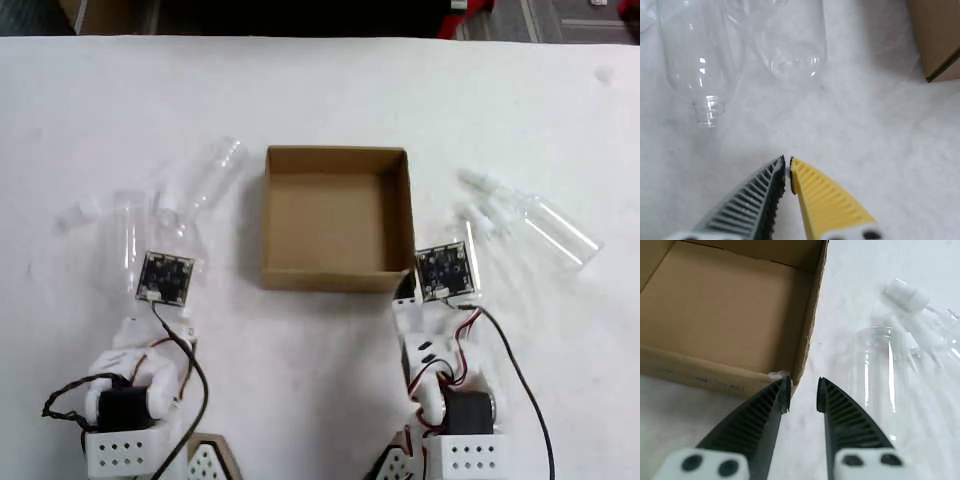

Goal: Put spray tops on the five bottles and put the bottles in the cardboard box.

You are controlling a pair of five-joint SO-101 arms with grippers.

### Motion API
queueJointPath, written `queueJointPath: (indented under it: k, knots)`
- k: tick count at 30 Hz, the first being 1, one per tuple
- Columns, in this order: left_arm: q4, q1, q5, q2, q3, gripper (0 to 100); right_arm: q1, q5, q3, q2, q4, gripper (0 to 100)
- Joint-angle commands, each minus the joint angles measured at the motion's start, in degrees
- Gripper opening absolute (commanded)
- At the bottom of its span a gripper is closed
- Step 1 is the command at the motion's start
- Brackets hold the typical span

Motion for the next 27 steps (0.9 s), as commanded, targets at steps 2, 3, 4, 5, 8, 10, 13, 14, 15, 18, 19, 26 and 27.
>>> queueJointPath:
  k: [2,3,4,5,8,10,13,14,15,18,19,26,27]
  knots:
    - [0.44,0.13,0.7,-0.57,-0.26,2,-0.48,0.18,0.53,0.04,-1.27,7.7]
    - [0.44,0.13,0.7,-0.57,-0.26,2,-0.48,0.18,0.53,0.04,-1.27,7.7]
    - [0.44,0.13,0.7,-0.57,-0.26,2,-0.48,0.18,0.53,0.04,-1.27,7.7]
    - [0.44,0.13,0.7,-0.57,-0.26,2,-0.48,0.18,0.53,0.04,-1.27,7.7]
    - [0.44,0.13,0.7,-0.57,-0.26,2,-0.48,0.35,0.53,0.04,-1.27,7.7]
    - [0.44,0.13,0.7,-0.57,-0.26,2,-0.48,0.35,0.53,0.04,-1.19,7.7]
    - [0.44,0.13,0.7,-0.57,-0.26,2,-0.48,0.62,0.53,0.04,-1.19,7.7]
    - [0.44,0.13,0.7,-0.57,-0.26,2,-0.48,0.62,0.53,0.04,-1.19,7.7]
    - [0.44,0.13,0.7,-0.57,-0.26,2,-0.48,0.62,0.53,0.04,-1.1,7.7]
    - [0.44,0.13,0.7,-0.57,-0.26,2,-0.57,0.7,0.53,-0.04,0.48,7.7]
    - [0.44,0.13,0.7,-0.57,-0.26,2,-0.57,0.7,0.53,-0.04,0.66,7.7]
    - [0.44,0.13,0.7,-0.57,-0.26,2,-0.57,0.7,0.53,-0.04,0.66,7.7]
    - [0.44,0.13,0.7,-0.57,-0.26,2,-0.57,0.44,0.53,-0.04,0.66,7.7]
